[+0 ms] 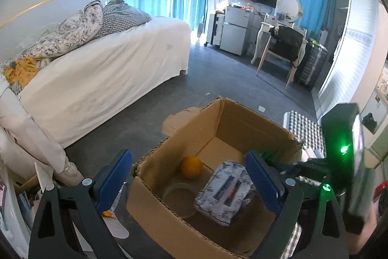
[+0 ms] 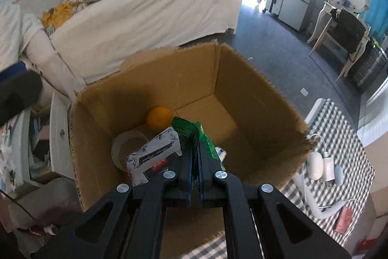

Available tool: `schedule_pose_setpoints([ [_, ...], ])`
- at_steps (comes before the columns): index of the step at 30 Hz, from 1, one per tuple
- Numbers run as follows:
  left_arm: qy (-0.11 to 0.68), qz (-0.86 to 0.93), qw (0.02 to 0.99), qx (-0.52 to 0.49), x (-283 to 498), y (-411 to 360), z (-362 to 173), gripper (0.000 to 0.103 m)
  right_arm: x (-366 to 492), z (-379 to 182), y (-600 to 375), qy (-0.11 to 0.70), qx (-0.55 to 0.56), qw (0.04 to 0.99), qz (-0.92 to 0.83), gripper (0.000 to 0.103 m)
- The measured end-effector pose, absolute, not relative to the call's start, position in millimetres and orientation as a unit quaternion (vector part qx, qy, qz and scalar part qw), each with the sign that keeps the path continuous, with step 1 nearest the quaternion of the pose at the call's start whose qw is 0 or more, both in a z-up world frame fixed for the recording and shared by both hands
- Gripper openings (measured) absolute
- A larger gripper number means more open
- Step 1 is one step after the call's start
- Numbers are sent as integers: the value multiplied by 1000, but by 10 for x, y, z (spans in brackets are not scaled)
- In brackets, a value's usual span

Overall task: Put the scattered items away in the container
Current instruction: 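Carry the green packet into the box and open the right gripper, then move both grippers back over the items on the mattress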

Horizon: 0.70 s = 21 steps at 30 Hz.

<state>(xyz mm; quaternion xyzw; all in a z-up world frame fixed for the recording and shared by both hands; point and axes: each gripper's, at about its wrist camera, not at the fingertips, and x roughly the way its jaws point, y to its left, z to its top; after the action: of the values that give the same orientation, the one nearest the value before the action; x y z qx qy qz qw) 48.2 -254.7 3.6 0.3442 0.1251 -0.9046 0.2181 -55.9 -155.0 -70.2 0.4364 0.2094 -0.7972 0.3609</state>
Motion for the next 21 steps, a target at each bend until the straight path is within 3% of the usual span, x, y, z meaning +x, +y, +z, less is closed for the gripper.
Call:
schedule_pose_setpoints([
  [8,116,-904,215,350,414,-2485,-6,96,-626,-760,-1526,208,442,356,-797,10],
  [10,114,-904,215,351,399,-2462,-2,96,-632,-765,-1498,206,441,353,-799,20],
  [12,112,-904,217,351,390,-2440,8,96,-630,-758,-1464,199,439,357,-800,55],
  [13,110,-904,217,351,387,-2425,16,96,-616,-757,-1455,195,436,359,-802,61],
  [18,102,-906,220,347,372,-2342,106,97,-574,-641,-1361,182,418,358,-815,75],
  [21,97,-910,218,339,381,-2248,191,97,-565,-516,-1236,173,408,350,-825,79],
])
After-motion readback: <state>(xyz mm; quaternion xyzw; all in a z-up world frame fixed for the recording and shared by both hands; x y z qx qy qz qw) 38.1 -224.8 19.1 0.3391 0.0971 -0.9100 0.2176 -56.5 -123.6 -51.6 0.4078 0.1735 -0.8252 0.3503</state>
